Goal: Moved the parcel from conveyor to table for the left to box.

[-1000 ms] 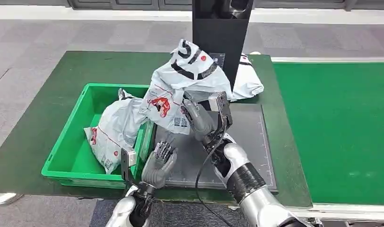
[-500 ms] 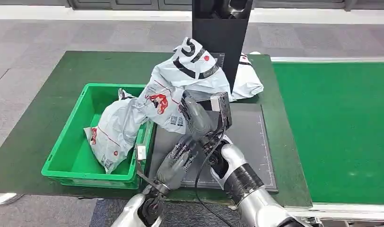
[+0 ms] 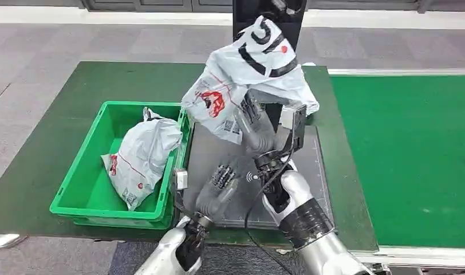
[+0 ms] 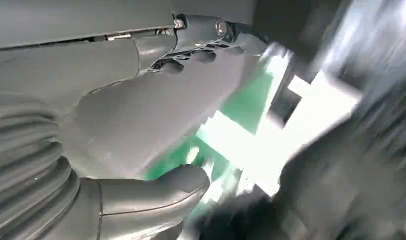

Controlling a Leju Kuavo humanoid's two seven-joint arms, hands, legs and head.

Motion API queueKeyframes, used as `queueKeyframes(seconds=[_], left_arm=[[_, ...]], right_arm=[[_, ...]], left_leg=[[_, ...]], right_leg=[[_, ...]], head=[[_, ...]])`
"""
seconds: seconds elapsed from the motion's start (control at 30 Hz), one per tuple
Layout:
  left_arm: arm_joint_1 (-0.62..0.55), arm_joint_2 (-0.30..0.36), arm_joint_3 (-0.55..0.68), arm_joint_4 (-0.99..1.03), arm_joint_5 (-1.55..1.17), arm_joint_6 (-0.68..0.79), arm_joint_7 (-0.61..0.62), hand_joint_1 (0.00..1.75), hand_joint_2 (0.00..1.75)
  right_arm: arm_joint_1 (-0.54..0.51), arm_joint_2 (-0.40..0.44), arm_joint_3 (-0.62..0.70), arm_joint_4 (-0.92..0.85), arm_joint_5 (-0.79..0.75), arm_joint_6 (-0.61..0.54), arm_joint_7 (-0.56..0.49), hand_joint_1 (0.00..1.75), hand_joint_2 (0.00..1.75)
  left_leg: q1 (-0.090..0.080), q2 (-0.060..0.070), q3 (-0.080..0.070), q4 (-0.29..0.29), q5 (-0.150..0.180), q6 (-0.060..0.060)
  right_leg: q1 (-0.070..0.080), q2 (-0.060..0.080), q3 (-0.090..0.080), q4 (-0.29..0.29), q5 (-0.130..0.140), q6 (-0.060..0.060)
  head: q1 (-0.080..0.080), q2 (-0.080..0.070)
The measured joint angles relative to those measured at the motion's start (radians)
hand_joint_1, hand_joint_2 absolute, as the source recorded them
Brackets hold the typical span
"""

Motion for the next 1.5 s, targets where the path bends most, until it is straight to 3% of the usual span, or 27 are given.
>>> queueKeyframes(seconds=[0.17,0.37,0.57,0.6,0.87,1.03,1.5], left_arm=[[0.005,0.009,0.051,-0.128,-0.146,0.123,-0.049,0.0,1.75],[0.011,0.016,0.102,-0.23,-0.31,0.262,-0.094,0.0,1.75],[0.015,0.016,0.128,-0.284,-0.362,0.313,-0.106,0.0,1.75],[0.016,0.016,0.13,-0.291,-0.37,0.319,-0.106,0.0,1.75],[0.034,0.021,0.171,-0.362,-0.456,0.417,-0.104,0.0,1.75],[0.046,0.025,0.184,-0.392,-0.474,0.428,-0.094,0.0,1.75],[0.057,0.033,0.217,-0.407,-0.515,0.44,-0.052,0.0,1.75]], right_arm=[[0.117,-0.046,-0.02,-0.268,0.147,-0.132,-0.034,0.0,1.75],[0.276,-0.078,-0.041,-0.539,0.496,-0.373,-0.043,0.0,1.75],[0.383,-0.087,-0.048,-0.697,0.597,-0.429,-0.026,0.0,1.75],[0.394,-0.087,-0.05,-0.709,0.613,-0.436,-0.019,0.0,0.0],[0.478,-0.099,-0.055,-0.736,0.907,-0.41,0.202,0.0,0.0],[0.496,-0.103,-0.061,-0.734,0.989,-0.376,0.287,0.0,0.0],[0.53,-0.104,-0.184,-0.63,1.019,-0.278,0.393,0.0,0.0]], left_leg=[[0.0,-0.001,-0.001,0.0,0.0,0.0],[0.0,-0.001,-0.001,0.0,-0.001,0.0],[0.0,-0.001,-0.001,0.0,-0.001,0.0],[0.0,-0.001,-0.001,0.0,-0.001,0.0],[0.0,-0.001,-0.001,0.0,-0.001,0.0],[0.0,-0.001,-0.001,0.0,-0.001,0.0],[0.0,-0.001,-0.001,0.0,-0.001,0.0]], right_leg=[[0.0,-0.001,0.0,0.0,0.0,0.0],[0.0,-0.002,0.0,0.0,-0.001,0.0],[0.0,-0.002,0.0,0.0,-0.001,0.0],[0.0,-0.002,0.0,0.0,-0.001,0.0],[0.0,-0.002,0.0,0.0,-0.001,0.0],[0.0,-0.002,0.0,0.0,-0.001,0.0],[0.0,-0.002,0.001,0.0,-0.001,0.0]], head=[[0.0,0.0],[0.0,0.0],[0.0,0.0],[0.0,0.0],[0.0,0.0],[0.0,0.0],[0.0,0.0]])
